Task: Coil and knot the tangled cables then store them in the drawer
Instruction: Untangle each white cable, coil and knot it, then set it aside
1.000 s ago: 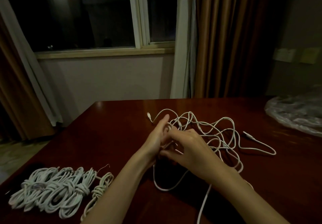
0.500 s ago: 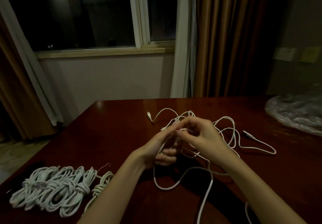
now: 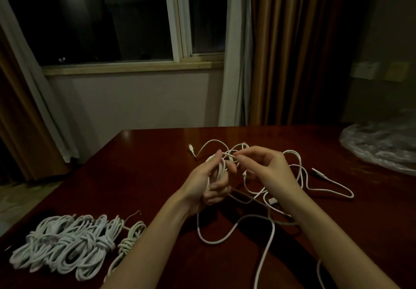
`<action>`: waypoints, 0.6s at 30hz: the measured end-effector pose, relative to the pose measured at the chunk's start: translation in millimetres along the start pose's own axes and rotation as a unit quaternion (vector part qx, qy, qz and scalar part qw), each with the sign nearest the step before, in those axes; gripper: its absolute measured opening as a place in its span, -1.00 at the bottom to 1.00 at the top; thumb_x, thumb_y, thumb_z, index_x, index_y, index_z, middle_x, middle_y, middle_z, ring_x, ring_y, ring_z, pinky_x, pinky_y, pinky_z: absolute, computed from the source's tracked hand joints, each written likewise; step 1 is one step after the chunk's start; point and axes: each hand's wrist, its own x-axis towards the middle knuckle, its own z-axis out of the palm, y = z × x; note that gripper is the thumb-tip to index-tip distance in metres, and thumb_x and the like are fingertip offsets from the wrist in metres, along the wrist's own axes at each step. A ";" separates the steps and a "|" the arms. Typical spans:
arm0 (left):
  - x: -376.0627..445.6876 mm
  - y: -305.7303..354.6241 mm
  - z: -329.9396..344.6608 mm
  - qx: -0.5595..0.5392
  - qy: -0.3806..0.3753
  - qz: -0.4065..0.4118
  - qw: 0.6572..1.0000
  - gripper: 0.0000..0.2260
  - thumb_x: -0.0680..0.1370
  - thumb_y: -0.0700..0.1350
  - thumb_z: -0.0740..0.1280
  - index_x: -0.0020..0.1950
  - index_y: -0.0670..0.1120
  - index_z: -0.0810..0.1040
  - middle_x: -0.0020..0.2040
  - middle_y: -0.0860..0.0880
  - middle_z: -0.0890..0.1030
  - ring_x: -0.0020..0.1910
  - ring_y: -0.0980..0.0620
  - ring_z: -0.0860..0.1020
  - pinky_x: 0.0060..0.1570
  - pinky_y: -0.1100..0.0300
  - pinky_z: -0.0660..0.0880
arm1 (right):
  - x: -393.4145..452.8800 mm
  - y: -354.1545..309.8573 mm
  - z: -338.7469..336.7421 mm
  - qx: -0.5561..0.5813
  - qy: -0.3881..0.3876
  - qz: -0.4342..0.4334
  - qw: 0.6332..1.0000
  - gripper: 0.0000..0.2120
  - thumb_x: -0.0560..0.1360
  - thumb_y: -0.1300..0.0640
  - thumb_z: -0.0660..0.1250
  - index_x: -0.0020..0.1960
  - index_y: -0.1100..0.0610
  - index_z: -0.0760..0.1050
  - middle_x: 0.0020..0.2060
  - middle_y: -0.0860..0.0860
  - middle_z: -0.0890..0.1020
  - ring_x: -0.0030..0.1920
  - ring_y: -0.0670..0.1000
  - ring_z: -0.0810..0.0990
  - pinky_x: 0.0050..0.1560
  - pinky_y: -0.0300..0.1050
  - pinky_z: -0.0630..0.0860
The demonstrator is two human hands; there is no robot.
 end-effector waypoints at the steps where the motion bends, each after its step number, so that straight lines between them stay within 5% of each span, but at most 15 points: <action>1: 1.9 -2.1 0.1 0.010 0.029 0.015 0.999 -0.57 0.62 0.14 0.03 0.04 -0.18 0.50 -0.55 0.01 0.28 -0.67 0.17 0.19 -0.67 0.36 0.15 | 0.0 1.4 2.1 -0.017 0.013 -0.012 1.000 -0.90 0.52 0.21 0.35 -0.07 0.09 0.65 -0.29 0.00 0.67 -0.34 -0.08 0.57 -0.32 -0.26 0.47; 4: 6.4 -8.0 0.7 0.032 0.098 0.027 0.994 -0.49 0.54 0.21 0.09 0.28 -0.12 0.51 -0.34 -0.02 0.52 -0.50 0.15 0.39 -0.48 0.31 0.37 | -2.4 5.9 7.5 -0.109 0.026 -0.062 0.992 -0.87 0.53 0.18 0.35 -0.05 -0.01 0.64 -0.23 -0.07 0.69 -0.27 -0.13 0.63 -0.26 -0.21 0.56; 6: 9.3 -10.7 -1.5 0.032 0.111 0.033 0.993 -0.48 0.51 0.24 0.10 0.29 -0.01 0.58 0.04 -0.06 0.66 -0.06 0.07 0.61 -0.03 0.11 0.56 | -4.9 7.3 10.3 -0.178 0.027 -0.090 0.980 -0.85 0.52 0.15 0.36 -0.04 -0.10 0.61 -0.20 -0.13 0.68 -0.16 -0.16 0.65 -0.15 -0.22 0.60; 7: 8.8 -11.3 -2.5 0.030 0.111 0.034 0.993 -0.49 0.52 0.24 0.09 0.27 0.02 0.60 0.20 -0.07 0.63 0.18 0.01 0.58 0.23 -0.02 0.49 | -5.8 8.1 11.6 -0.198 0.024 -0.098 0.975 -0.83 0.52 0.16 0.37 -0.03 -0.11 0.62 -0.20 -0.16 0.68 -0.15 -0.18 0.65 -0.12 -0.24 0.59; 9: 7.4 -10.4 -2.5 0.002 0.101 0.035 0.994 -0.49 0.55 0.22 0.05 0.26 0.01 0.60 0.30 -0.05 0.58 0.35 -0.04 0.48 0.41 -0.12 0.32 | -6.2 11.0 13.2 -0.234 0.012 -0.104 0.967 -0.81 0.52 0.20 0.37 0.04 -0.05 0.64 -0.15 -0.15 0.69 -0.13 -0.20 0.64 -0.06 -0.26 0.59; 12: 7.7 -3.6 1.8 -0.127 0.105 0.032 0.986 -0.51 0.63 0.16 0.00 0.22 -0.14 0.54 0.20 -0.11 0.64 0.24 -0.04 0.58 0.29 0.00 0.42 | -6.1 16.1 15.5 -0.275 -0.026 -0.092 0.957 -0.70 0.53 0.22 0.35 0.19 -0.07 0.59 -0.04 -0.11 0.69 -0.07 -0.18 0.64 0.02 -0.23 0.59; 15: 7.0 -0.9 3.8 -0.237 0.164 0.033 0.957 -0.61 0.66 0.14 0.04 -0.08 -0.12 0.46 -0.12 -0.10 0.69 -0.03 -0.06 0.68 0.06 0.00 0.53 | -8.7 16.0 20.3 -0.302 -0.076 -0.095 0.946 -0.63 0.55 0.17 0.34 0.30 -0.14 0.47 0.00 -0.10 0.68 -0.04 -0.16 0.63 0.05 -0.21 0.58; 18: 6.2 1.2 1.7 -0.306 0.200 0.071 0.928 -0.58 0.66 0.13 0.06 -0.30 -0.08 0.34 -0.42 0.00 0.51 -0.21 -0.01 0.68 -0.04 0.01 0.56 | -9.0 12.5 18.6 -0.314 -0.084 -0.113 0.939 -0.68 0.54 0.14 0.35 0.27 -0.06 0.52 -0.02 -0.09 0.68 -0.07 -0.18 0.64 0.03 -0.27 0.57</action>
